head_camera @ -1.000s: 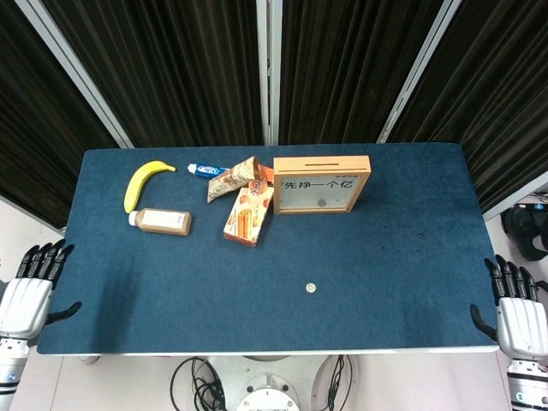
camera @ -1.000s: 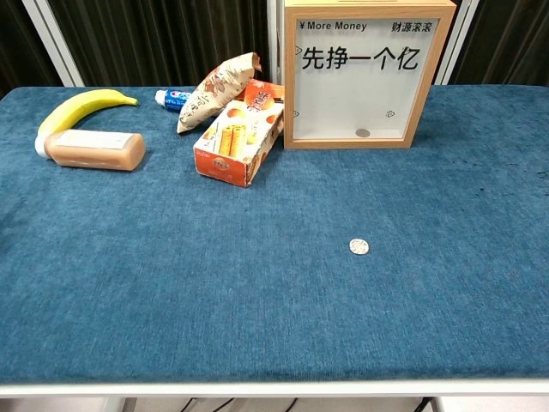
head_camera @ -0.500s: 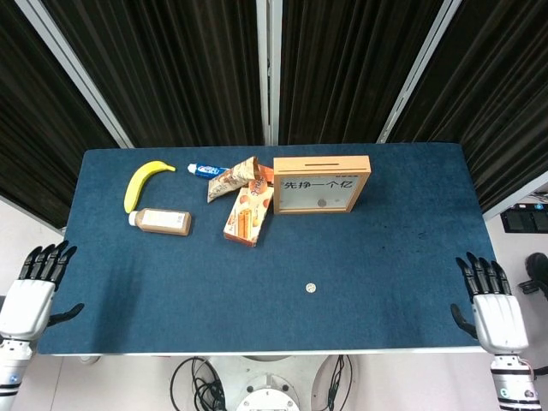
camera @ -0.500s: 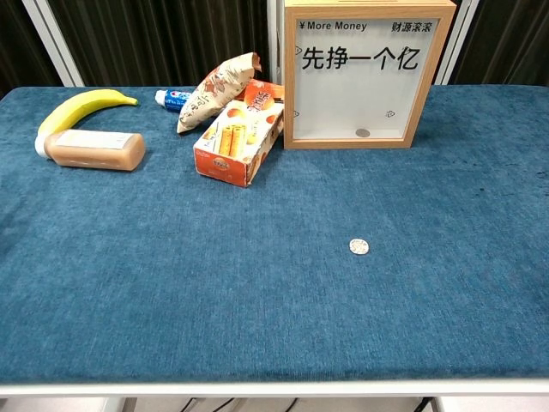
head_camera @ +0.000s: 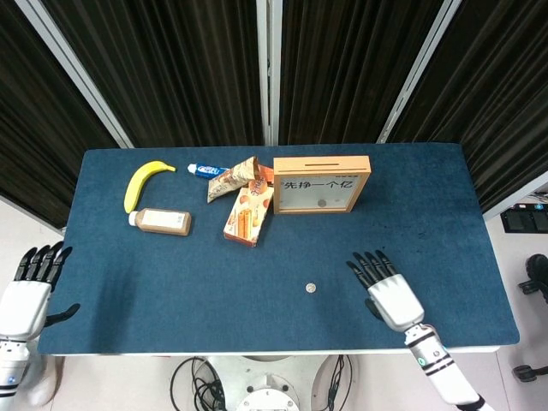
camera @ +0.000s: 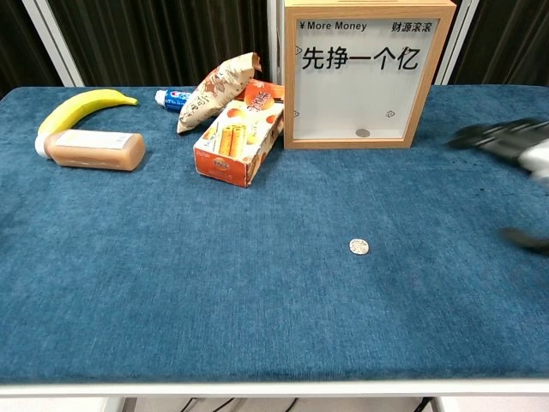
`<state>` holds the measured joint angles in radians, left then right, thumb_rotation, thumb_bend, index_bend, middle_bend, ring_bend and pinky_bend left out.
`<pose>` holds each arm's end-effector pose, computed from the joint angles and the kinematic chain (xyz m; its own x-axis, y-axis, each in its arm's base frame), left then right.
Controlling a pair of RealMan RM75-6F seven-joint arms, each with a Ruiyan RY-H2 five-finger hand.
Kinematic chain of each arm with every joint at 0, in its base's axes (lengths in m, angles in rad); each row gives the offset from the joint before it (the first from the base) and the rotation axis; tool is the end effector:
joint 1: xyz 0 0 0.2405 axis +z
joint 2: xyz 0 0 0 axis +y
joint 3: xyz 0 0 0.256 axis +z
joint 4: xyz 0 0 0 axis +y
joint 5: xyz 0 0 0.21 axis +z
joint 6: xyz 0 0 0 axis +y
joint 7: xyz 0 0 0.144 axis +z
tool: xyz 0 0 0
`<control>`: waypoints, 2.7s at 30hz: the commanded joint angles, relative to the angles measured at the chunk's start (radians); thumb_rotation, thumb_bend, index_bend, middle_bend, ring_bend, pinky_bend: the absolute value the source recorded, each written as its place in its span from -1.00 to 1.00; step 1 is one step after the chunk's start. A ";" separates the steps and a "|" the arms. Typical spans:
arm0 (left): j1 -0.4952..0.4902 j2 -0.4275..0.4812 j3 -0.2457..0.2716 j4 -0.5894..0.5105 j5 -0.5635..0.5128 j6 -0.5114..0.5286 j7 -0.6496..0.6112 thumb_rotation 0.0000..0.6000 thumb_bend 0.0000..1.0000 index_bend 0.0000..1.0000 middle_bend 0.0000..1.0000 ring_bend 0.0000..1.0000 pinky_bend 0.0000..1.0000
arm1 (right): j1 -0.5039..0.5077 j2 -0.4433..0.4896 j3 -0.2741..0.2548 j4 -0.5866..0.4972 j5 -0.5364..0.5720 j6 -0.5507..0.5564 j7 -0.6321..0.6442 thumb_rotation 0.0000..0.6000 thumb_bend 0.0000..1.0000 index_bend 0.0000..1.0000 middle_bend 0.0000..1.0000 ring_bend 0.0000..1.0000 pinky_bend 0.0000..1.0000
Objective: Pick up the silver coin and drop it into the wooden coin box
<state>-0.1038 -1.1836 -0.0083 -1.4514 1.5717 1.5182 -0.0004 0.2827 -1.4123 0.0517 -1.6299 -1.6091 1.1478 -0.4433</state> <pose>-0.3251 0.1802 0.1480 0.4864 -0.0061 0.8737 0.8699 -0.0905 -0.4849 -0.2221 -0.2154 0.0197 0.5906 -0.1510 0.7927 -0.7635 -0.4226 0.4884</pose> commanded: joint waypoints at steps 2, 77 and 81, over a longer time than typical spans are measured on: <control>0.005 -0.003 -0.001 0.015 -0.010 -0.002 -0.010 1.00 -0.78 -0.98 -1.00 -1.00 -1.00 | 0.066 -0.111 0.013 0.082 0.044 -0.077 -0.005 1.00 -0.39 -1.00 -1.00 -1.00 -1.00; 0.019 -0.020 -0.006 0.123 -0.029 -0.010 -0.135 1.00 -0.78 -0.98 -1.00 -1.00 -1.00 | 0.203 -0.368 -0.019 0.361 0.130 -0.073 0.046 1.00 -0.30 0.01 -1.00 -1.00 -1.00; 0.020 -0.020 -0.006 0.124 -0.028 -0.007 -0.136 1.00 -0.78 -0.98 -1.00 -1.00 -1.00 | 0.203 -0.367 -0.022 0.362 0.129 -0.070 0.042 1.00 -0.30 -0.12 -1.00 -1.00 -1.00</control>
<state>-0.0834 -1.2040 -0.0138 -1.3277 1.5441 1.5110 -0.1366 0.4858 -1.7797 0.0298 -1.2682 -1.4801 1.0777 -0.4006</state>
